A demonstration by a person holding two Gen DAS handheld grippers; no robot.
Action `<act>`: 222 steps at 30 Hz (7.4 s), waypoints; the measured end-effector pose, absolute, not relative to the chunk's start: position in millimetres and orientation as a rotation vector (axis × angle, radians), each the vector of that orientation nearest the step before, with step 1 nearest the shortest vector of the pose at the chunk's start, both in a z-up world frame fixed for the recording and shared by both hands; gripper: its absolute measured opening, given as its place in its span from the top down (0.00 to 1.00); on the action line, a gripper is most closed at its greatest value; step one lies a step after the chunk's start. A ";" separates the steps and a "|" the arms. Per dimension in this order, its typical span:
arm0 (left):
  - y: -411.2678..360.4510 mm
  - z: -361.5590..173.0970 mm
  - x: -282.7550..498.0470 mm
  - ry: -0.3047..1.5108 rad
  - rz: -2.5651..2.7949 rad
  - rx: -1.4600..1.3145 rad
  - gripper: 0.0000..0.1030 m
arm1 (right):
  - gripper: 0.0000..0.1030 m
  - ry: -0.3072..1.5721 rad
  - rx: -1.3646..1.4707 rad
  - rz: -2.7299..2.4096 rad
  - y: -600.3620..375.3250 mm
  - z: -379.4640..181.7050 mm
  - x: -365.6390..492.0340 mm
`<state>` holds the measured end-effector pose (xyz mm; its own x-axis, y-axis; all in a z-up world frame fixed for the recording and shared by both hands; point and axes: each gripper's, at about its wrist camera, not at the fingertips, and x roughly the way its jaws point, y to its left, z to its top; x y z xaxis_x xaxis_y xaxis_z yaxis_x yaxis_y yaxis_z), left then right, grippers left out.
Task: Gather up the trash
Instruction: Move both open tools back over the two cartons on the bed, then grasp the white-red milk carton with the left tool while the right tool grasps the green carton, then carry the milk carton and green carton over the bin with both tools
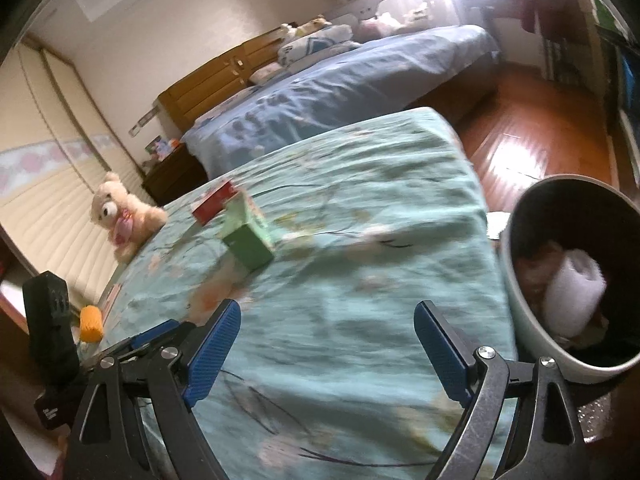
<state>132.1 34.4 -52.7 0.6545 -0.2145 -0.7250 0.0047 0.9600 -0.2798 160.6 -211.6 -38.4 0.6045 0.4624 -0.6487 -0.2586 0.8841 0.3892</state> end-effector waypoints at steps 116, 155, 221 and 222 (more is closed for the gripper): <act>33.9 -42.0 144.9 0.801 -0.114 -0.157 0.49 | 0.67 0.785 0.178 0.390 -181.9 -40.8 164.5; -70.7 -45.7 141.3 0.823 -0.277 0.039 0.48 | 0.67 0.778 0.315 0.290 -257.9 -41.6 135.3; -217.3 -25.1 159.1 0.776 -0.492 0.147 0.49 | 0.67 0.759 0.429 0.028 -395.0 -55.4 123.7; -218.7 -25.1 159.9 0.775 -0.492 0.148 0.49 | 0.67 0.760 0.428 0.025 -396.3 -55.6 124.1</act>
